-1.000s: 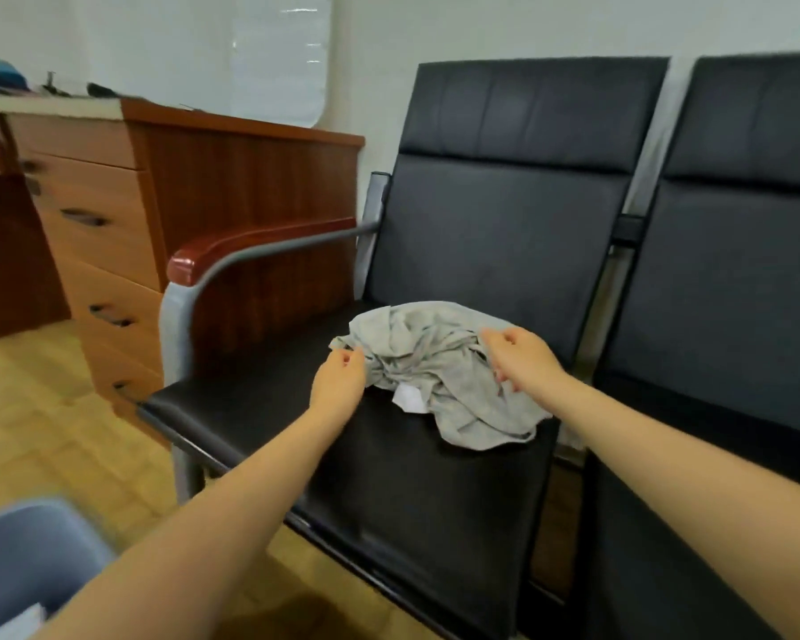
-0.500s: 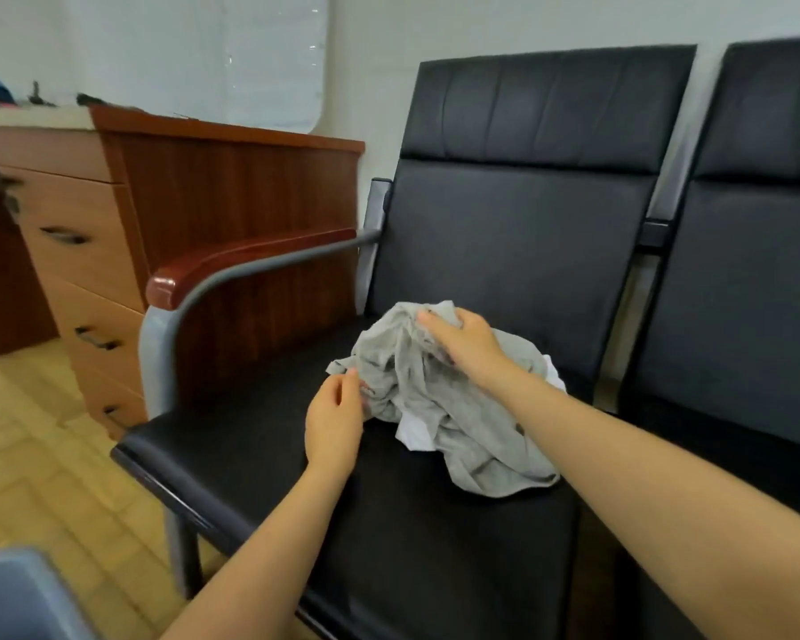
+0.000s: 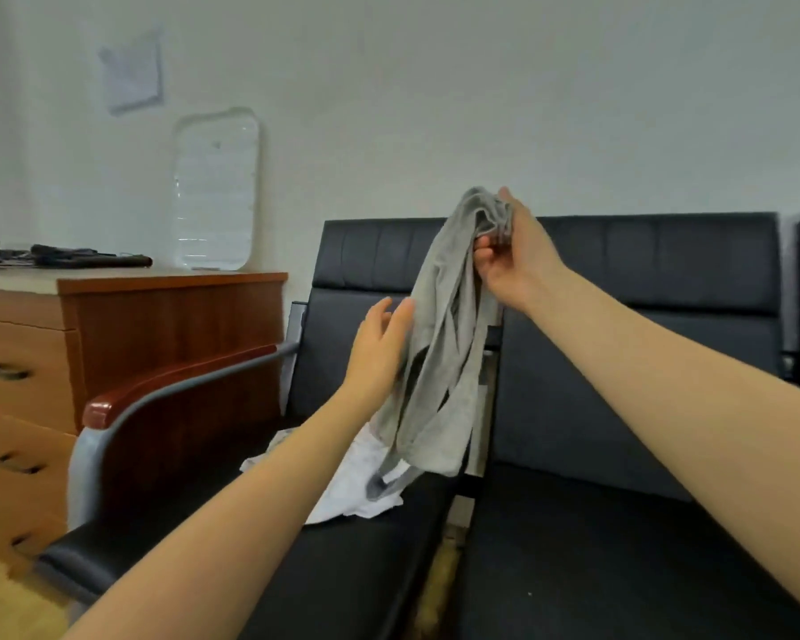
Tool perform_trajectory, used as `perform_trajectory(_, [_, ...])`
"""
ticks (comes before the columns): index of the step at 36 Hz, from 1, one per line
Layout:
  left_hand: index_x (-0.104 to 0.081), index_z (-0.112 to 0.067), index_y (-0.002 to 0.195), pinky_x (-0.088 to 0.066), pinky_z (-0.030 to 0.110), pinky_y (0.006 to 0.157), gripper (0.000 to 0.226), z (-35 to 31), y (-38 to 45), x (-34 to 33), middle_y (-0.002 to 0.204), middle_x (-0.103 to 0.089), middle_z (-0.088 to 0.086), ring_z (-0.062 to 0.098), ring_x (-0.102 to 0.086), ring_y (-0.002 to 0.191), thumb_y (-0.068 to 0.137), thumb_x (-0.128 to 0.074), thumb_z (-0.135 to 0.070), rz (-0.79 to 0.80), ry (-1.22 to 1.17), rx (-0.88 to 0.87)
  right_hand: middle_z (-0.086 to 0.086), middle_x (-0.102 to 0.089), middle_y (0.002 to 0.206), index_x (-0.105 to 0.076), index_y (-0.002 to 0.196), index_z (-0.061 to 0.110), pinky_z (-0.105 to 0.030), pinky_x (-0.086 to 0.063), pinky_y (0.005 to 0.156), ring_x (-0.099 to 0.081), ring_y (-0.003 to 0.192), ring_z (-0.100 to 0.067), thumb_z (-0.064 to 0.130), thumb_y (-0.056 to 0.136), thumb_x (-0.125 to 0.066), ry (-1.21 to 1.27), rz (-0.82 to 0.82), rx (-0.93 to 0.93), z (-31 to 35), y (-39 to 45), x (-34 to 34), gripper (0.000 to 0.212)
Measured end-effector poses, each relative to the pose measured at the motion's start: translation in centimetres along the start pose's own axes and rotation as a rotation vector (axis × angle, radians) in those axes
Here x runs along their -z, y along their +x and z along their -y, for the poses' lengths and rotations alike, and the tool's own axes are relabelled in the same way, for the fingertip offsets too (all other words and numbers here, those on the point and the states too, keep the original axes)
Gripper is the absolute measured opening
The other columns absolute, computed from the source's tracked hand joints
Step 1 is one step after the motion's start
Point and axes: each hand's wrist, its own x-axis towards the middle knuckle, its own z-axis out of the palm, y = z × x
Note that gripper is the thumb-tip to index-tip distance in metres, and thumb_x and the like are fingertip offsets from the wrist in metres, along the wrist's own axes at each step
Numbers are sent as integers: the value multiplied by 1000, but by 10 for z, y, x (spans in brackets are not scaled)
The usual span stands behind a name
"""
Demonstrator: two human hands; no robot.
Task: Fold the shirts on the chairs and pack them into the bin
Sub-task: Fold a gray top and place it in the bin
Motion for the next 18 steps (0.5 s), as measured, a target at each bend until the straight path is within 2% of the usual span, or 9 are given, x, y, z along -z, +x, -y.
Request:
perform_trajectory(2, [-48,-21,137,-38,27,91,54,-23,-9,-28,124,-55,-9,8,-53,108,95,-43,-56,105,15,-3,4,-49,57,-55,74,20,-16,-32,34,-42,42,-6,37,99,-51,7,37,18,30,-14,10,31])
perform_trajectory(4, [-63,-17,109,-51,41,88,52,-39,-23,-55,112,-67,6,20,-63,100,91,-46,-63,184,26,36,3,-44,61,-52,73,20,-18,-30,34,-38,45,-7,39,100,-48,-14,83,7,56,-26,29,33])
perform_trajectory(5, [-64,-14,98,-52,47,88,52,-45,-31,-69,108,-69,14,26,-65,97,91,-46,-63,208,9,60,3,-42,62,-51,72,20,-18,-29,34,-35,47,-7,39,100,-46,-31,97,3,69,-33,41,34])
perform_trajectory(6, [-65,-12,93,-52,47,90,53,-50,-40,-84,105,-70,15,25,-66,94,92,-45,-61,220,-22,93,3,-40,62,-49,69,20,-19,-28,35,-33,47,-7,39,100,-45,-52,94,-1,81,-40,55,36])
perform_trajectory(9, [-72,-19,100,-55,32,77,45,-57,-61,-115,98,-74,2,18,-68,91,96,-44,-55,225,-243,245,5,-37,51,-42,61,21,-18,-25,37,-29,42,-8,31,99,-45,-55,17,-22,104,-64,95,39])
perform_trajectory(11, [-69,-21,95,-51,24,66,36,-53,-76,-134,97,-73,1,13,-66,86,98,-46,-48,243,-399,332,5,-34,47,-35,61,22,-17,-27,37,-28,38,-8,23,96,-45,-91,-133,-10,115,-79,133,37])
perform_trajectory(14, [-62,-12,112,-50,25,69,36,-33,-93,-160,113,-62,0,12,-61,98,101,-43,-40,279,-473,420,4,-33,49,-32,60,22,-17,-24,36,-25,38,-10,24,94,-47,-343,-369,-80,118,-95,196,37])
perform_trajectory(16, [-59,-8,120,-49,29,70,41,-13,-100,-173,118,-60,3,22,-60,109,101,-43,-40,280,-439,477,1,-39,56,-38,62,20,-22,-32,44,-34,45,-13,20,91,-48,-439,-444,-144,107,-102,230,31])
perform_trajectory(18, [-64,-13,109,-48,30,68,35,12,-105,-183,112,-65,7,24,-63,100,100,-46,-42,276,-432,571,-1,-49,59,-45,68,17,-24,-40,49,-46,48,-15,14,93,-46,-480,-483,-184,91,-109,260,25])
